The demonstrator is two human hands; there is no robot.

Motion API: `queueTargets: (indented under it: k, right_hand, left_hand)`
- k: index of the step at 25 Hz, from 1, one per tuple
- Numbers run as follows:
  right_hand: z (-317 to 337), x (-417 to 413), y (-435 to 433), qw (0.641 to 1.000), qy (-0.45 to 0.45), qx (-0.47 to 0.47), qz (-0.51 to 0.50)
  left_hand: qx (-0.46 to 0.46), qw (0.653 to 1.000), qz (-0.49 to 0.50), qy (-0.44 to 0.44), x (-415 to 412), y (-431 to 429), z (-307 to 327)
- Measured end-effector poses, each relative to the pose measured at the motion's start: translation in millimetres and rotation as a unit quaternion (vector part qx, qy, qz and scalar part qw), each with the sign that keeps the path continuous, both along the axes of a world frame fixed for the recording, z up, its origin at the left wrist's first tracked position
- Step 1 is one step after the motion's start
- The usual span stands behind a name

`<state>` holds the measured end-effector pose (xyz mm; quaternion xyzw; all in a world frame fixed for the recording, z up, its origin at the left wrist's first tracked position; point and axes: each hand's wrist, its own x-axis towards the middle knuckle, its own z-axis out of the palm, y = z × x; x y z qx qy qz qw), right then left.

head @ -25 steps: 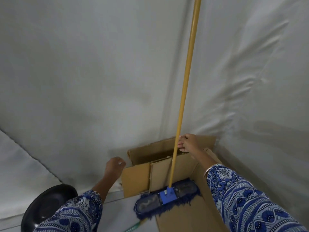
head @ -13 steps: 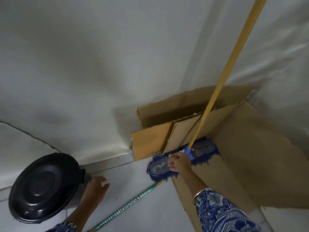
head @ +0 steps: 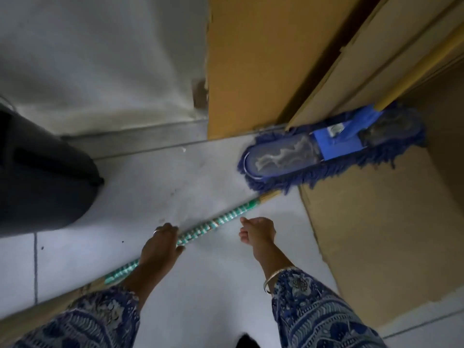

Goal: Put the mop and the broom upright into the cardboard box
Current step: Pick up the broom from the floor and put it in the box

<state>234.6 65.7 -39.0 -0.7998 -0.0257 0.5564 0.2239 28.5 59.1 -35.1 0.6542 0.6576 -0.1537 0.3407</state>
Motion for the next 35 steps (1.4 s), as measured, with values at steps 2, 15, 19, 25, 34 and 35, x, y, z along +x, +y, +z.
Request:
queueTargets:
  k: [2, 15, 19, 25, 34, 35]
  right_hand:
    - [-28.2, -12.9, -2.2, 1.000, -0.003, -0.007, 0.000]
    - [-27.5, -55.5, -11.1, 0.998, -0.028, -0.023, -0.055]
    - [39.4, -55.9, -12.4, 0.995, -0.011, -0.009, -0.101]
    - [178.1, -17.1, 12.1, 0.984, -0.034, 0.086, -0.153]
    - [446.8, 106.0, 51.6, 0.941, -0.105, 0.291, -0.135]
    - [472.8, 122.6, 54.8, 0.934, -0.123, 0.311, -0.125]
  left_hand:
    - [0.003, 1.000, -0.011, 0.018, 2.5, -8.6, -24.0]
    - [0.078, 0.996, -0.010, -0.032, -17.6, -44.0, -25.2]
    - [0.080, 0.996, -0.002, -0.039, -18.6, -43.8, 29.3]
    - [0.063, 0.996, -0.001, -0.070, 24.5, -7.8, 156.4]
    - [0.094, 0.975, 0.002, -0.200, 157.8, 42.1, 393.5]
    - [0.098, 0.970, 0.008, -0.222, 175.9, 46.1, 416.2]
